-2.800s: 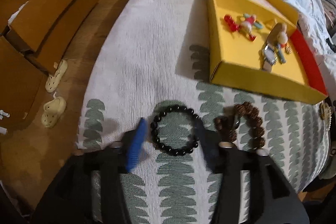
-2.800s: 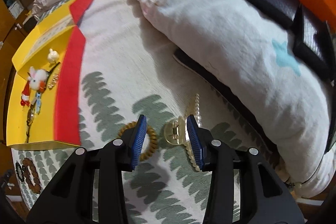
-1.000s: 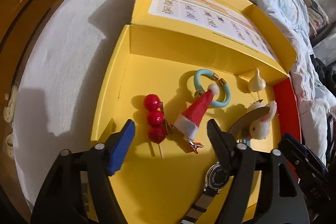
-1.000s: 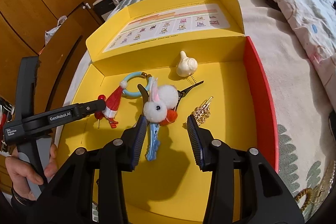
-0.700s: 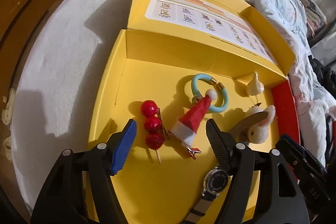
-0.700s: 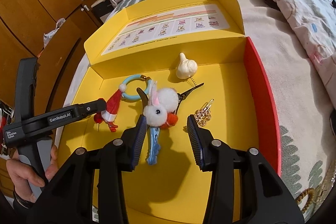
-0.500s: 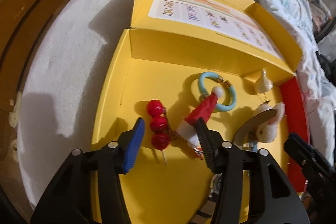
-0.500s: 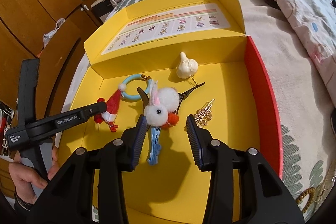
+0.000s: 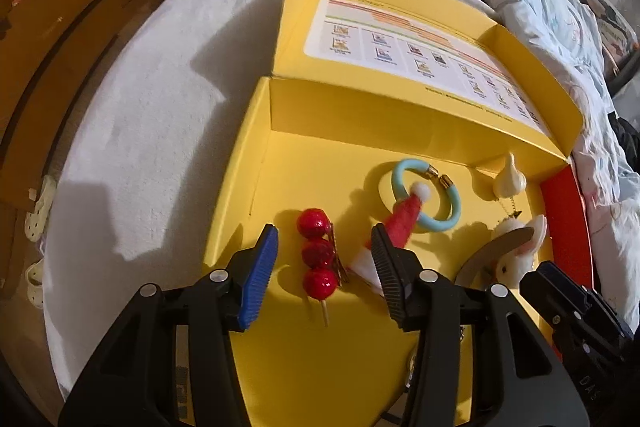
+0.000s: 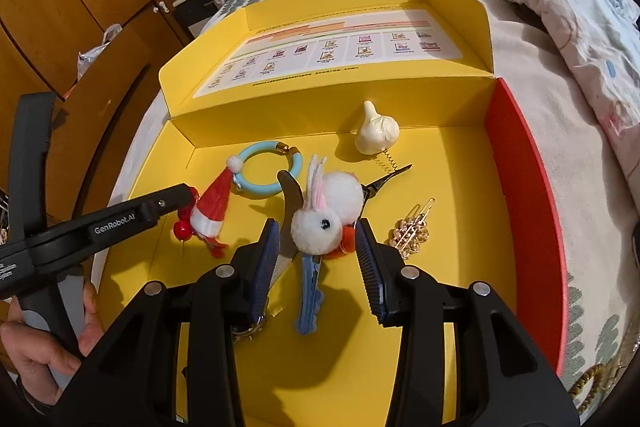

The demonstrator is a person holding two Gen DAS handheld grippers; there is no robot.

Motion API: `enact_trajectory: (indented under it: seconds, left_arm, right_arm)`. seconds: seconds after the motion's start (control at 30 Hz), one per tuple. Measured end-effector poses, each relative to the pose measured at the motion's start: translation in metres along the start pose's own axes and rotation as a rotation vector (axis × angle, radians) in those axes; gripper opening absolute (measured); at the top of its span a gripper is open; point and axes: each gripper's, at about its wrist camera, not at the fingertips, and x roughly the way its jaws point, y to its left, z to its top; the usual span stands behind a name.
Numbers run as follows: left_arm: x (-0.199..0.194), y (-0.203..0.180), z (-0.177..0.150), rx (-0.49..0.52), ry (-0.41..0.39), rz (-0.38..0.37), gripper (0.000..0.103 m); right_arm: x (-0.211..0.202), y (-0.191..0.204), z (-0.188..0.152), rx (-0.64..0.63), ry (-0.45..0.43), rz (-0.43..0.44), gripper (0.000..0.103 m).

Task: Organize jewelry
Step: 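Grasp the red three-bead hair pin with left gripper while right grasps white bunny clip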

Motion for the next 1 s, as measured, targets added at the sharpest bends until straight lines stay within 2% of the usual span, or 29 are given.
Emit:
enact_trajectory:
  seconds: [0.1, 0.17, 0.3, 0.37, 0.67, 0.8, 0.83, 0.87, 1.0]
  left_arm:
    - [0.004, 0.002, 0.000, -0.004, 0.007, 0.023, 0.047]
    - [0.008, 0.000, 0.000, 0.009, 0.009, 0.063, 0.037]
    - [0.010, -0.003, -0.001, 0.026, 0.010, 0.083, 0.035]
    - [0.013, -0.006, -0.001, 0.042, 0.014, 0.100, 0.031]
    - [0.016, -0.013, -0.006, 0.088, 0.027, 0.137, 0.030]
    - [0.016, -0.014, -0.006, 0.092, 0.031, 0.144, 0.028]
    - [0.016, -0.013, -0.006, 0.092, 0.032, 0.151, 0.023]
    - [0.016, -0.013, -0.006, 0.092, 0.033, 0.157, 0.020]
    - [0.016, -0.010, -0.004, 0.090, 0.037, 0.136, 0.020]
  right_arm:
    - [0.002, 0.001, 0.000, -0.001, -0.003, -0.023, 0.041]
    - [0.004, -0.001, 0.000, 0.005, 0.001, -0.033, 0.041]
    - [0.006, -0.001, -0.001, 0.003, 0.006, -0.047, 0.041]
    - [0.008, -0.001, -0.001, -0.002, 0.007, -0.054, 0.041]
    - [0.013, 0.003, -0.003, -0.023, 0.012, -0.057, 0.041]
    - [0.012, 0.003, -0.003, -0.027, 0.018, -0.057, 0.031]
    - [0.011, 0.003, -0.003, -0.026, 0.016, -0.055, 0.022]
    - [0.011, 0.003, -0.003, -0.022, 0.021, -0.051, 0.019]
    - [0.010, -0.001, -0.003, -0.012, 0.020, -0.043, 0.016]
